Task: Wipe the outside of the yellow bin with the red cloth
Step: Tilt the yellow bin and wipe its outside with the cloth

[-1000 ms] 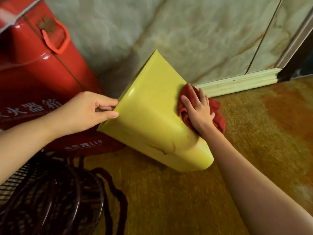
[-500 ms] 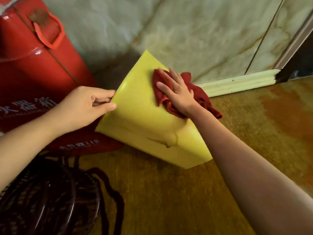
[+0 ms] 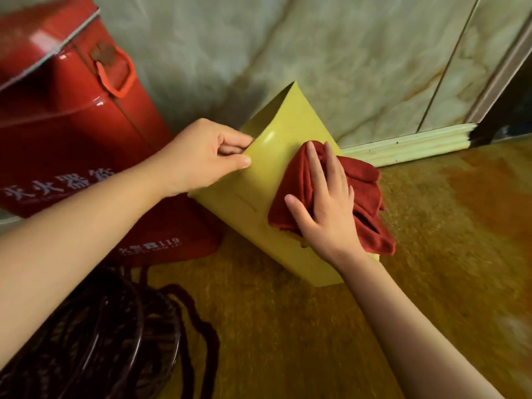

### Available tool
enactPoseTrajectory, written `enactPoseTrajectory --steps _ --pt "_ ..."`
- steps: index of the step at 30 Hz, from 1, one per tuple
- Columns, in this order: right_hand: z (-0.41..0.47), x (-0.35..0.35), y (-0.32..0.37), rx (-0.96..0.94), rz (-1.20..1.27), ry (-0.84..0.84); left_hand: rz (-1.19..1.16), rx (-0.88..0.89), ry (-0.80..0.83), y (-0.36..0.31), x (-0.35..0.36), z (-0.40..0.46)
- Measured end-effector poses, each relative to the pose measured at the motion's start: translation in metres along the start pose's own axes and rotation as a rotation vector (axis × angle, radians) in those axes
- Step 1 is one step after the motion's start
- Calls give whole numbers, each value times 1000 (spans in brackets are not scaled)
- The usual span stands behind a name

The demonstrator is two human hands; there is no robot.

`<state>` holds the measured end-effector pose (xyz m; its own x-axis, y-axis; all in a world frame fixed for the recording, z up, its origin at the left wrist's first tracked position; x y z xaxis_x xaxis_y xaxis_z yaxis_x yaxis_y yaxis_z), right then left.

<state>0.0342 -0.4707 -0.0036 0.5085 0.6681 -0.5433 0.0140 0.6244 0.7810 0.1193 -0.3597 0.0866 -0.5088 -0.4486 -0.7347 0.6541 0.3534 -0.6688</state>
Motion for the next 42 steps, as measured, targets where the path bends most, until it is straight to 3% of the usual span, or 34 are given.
enactPoseTrajectory --steps 4,7,9,13,19,27,31,37,39,42 --pt "-4 -26 11 -73 -4 -115 -34 -18 -58 -29 4 34" --pt "11 -42 13 -72 -45 -221 -158 -56 16 -46 21 58" --pt "27 -46 7 -64 -62 -218 -214 -72 110 -43 27 59" --pt "43 -44 -13 -51 -11 -145 54 -136 110 4 1 20" --pt "16 -44 -18 36 70 -267 -57 -147 101 13 1 1" --pt "37 -22 44 -94 -163 -283 -264 -187 184 -8 17 25" --pt "15 -11 -29 56 -266 -214 -227 -292 77 18 -9 12" --pt "-15 -30 -114 532 0 -367 -260 -268 45 11 0 30" --pt "-24 -26 -100 544 2 -397 -255 -270 52 10 -3 28" --pt "-26 -2 -43 358 -57 -357 -276 -267 98 8 2 22"
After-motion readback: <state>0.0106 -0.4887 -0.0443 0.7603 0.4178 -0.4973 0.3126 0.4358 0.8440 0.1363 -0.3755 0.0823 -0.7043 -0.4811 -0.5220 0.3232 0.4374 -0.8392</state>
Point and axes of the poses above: each hand's wrist, its own z-axis towards the middle knuckle, its own x-axis out of the palm, y = z × x, the point moved 9 cm from there along z, towards the middle knuckle, and after that the axes turned 6 degrees about x, right-handed, at the moved point
